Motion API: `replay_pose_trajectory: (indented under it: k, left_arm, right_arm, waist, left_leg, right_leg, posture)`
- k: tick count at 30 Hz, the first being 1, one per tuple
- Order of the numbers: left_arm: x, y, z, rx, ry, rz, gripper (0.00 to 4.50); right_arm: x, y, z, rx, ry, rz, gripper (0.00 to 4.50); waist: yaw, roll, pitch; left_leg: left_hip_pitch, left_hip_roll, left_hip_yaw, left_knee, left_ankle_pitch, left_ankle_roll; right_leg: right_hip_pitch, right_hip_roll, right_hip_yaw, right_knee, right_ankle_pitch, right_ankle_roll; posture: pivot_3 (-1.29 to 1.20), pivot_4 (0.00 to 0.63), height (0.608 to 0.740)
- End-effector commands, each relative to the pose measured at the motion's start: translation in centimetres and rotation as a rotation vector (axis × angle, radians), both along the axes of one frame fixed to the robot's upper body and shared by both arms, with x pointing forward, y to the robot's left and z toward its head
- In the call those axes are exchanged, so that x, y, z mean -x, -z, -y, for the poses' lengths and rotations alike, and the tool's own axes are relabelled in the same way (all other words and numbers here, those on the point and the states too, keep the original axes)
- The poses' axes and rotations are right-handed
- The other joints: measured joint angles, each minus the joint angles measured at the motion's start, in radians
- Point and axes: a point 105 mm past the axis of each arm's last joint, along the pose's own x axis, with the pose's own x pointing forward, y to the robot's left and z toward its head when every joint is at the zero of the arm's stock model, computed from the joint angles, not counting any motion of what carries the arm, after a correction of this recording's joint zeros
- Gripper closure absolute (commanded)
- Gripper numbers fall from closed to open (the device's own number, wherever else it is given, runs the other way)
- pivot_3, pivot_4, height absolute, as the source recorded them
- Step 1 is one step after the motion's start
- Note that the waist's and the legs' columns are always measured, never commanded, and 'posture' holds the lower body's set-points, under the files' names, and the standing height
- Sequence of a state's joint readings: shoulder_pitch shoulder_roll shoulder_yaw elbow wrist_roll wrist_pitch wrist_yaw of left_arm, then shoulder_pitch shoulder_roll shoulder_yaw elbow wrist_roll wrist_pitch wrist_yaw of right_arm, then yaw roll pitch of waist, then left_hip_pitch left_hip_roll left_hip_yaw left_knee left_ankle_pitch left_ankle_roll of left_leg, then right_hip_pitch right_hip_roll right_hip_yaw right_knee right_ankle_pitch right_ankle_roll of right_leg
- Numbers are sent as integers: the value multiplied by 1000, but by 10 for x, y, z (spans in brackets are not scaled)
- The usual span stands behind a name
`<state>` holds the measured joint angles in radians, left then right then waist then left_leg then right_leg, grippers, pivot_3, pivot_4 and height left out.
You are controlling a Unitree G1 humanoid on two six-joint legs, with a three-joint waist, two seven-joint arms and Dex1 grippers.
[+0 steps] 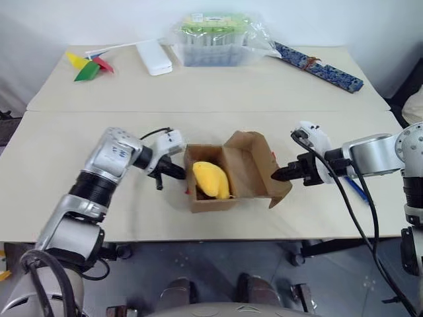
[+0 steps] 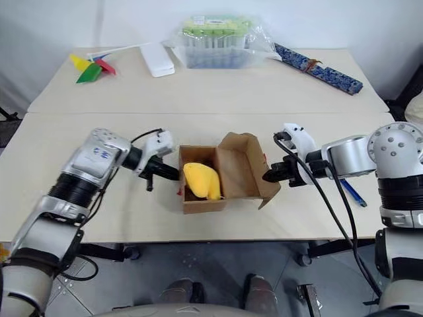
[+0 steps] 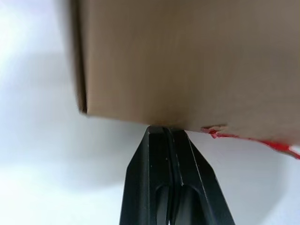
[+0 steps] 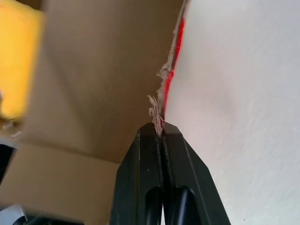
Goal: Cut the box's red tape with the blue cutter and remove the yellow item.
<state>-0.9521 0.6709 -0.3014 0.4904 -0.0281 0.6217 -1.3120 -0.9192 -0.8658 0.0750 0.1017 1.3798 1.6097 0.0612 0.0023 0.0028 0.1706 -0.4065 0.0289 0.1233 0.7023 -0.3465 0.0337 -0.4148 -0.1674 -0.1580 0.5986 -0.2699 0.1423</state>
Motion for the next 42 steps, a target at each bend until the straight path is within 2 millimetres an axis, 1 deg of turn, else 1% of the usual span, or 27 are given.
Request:
replay_pose_trajectory:
  k: [1,3,4,6,9,10,12,15,17,19,21,25,28,33,36,37,39,42]
  left_arm:
    - [0,-7,-18,16,-32,17,4500]
    - [1,-9,-31,39,-67,20,4500]
    - [2,-10,-34,50,-73,22,4500]
    - [11,-16,-35,94,-47,18,4500]
    - [16,-28,-26,176,-36,27,4500]
    - [20,-31,-21,201,-20,15,4500]
    - [30,-33,-13,230,13,-9,4500]
    - [37,-33,-9,242,17,-22,4500]
    - [40,-34,-7,267,4,-28,4500]
    - [41,-36,-6,302,-23,-18,4500]
    - [44,-34,-4,307,-30,-14,4500]
    - [48,-29,1,308,-27,-21,4500]
    - [45,-27,5,313,-34,-11,4500]
    - [40,-31,17,349,-21,16,4500]
    - [42,-26,19,338,-10,2,4500]
    - [42,-22,19,326,-7,-2,4500]
    - [41,-16,18,310,-12,-6,4500]
    - [40,-10,15,298,-23,-10,4500]
  right_arm:
    - [0,-18,-4,-19,-22,62,4472]
    - [1,-20,-4,-17,-29,67,4472]
    - [1,-21,-4,-17,-31,69,4472]
    - [1,-22,-5,-17,-36,72,4472]
    - [2,-24,-5,-18,-39,74,4472]
    - [2,-24,-5,-18,-40,74,4472]
    - [2,-24,-4,-16,-37,73,4472]
    - [2,-23,-3,-16,-33,70,4472]
    - [3,-17,-1,-18,-23,55,4472]
    - [4,-6,2,2,-4,39,4472]
    - [0,-6,3,31,15,80,4472]
    - [-1,-16,-5,85,-20,230,4472]
    - [5,-18,-11,94,-77,251,3865]
    - [6,-33,-22,85,-120,317,2134]
    - [8,-37,-23,96,-132,333,1088]
    - [8,-39,-21,98,-132,339,797]
    - [8,-44,-16,103,-117,358,61]
    - [9,-50,-7,93,-101,384,26]
  waist:
    - [-5,0,0]
    - [-5,0,0]
    - [-5,0,0]
    - [-5,0,0]
    - [-1,-1,1]
    - [0,-1,1]
    - [0,-1,1]
    - [-5,-1,1]
    - [-6,-1,1]
    - [-6,-1,1]
    - [-6,-1,1]
    - [-4,-1,1]
    - [-1,-1,1]
    - [-3,-1,1]
    - [-4,-1,1]
    - [-3,-1,1]
    - [-2,-1,1]
    - [-1,-1,1]
  left_leg:
    - [0,0,0,-1,0,0]
    - [0,0,0,-2,0,0]
    - [0,0,0,-2,0,0]
    - [0,0,0,-2,0,0]
    - [0,0,-1,-2,0,0]
    - [0,0,-1,-2,0,0]
    - [0,0,-1,-2,0,0]
    - [1,0,-1,-2,0,0]
    - [1,0,-1,-3,0,-1]
    - [1,0,-1,-3,0,-1]
    - [1,0,-1,-3,0,-1]
    - [1,0,-1,-2,0,-1]
    - [1,0,-1,-2,0,-1]
    - [1,0,-1,-2,0,-1]
    - [1,0,-1,-2,1,-2]
    - [1,0,-1,-2,1,-2]
    - [1,0,-1,-2,1,-2]
    - [1,-1,-1,-2,1,-2]
  right_leg:
    - [0,0,0,0,0,0]
    - [0,0,0,0,0,0]
    - [0,0,0,0,0,0]
    - [0,0,0,0,0,0]
    - [0,0,-1,0,0,0]
    - [0,0,-1,0,0,0]
    - [0,0,0,0,0,0]
    - [0,0,0,0,0,0]
    - [0,0,0,0,0,0]
    - [0,0,0,0,0,0]
    - [0,0,0,0,0,0]
    - [0,0,0,0,0,0]
    - [0,0,0,1,0,0]
    - [0,0,0,1,0,0]
    - [0,0,0,1,0,0]
    - [0,0,0,1,0,0]
    - [0,0,0,1,0,0]
    - [0,0,0,1,0,0]
  posture:
    - [0,150,740]
    - [0,150,740]
    - [0,150,740]
    - [0,150,740]
    - [0,150,740]
    - [0,150,740]
    - [0,150,740]
    - [0,150,740]
    - [0,150,740]
    - [0,150,740]
    - [0,150,740]
    - [0,150,740]
    - [0,150,740]
    - [0,150,740]
    - [0,150,740]
    - [0,150,740]
    - [0,150,740]
    - [0,150,740]
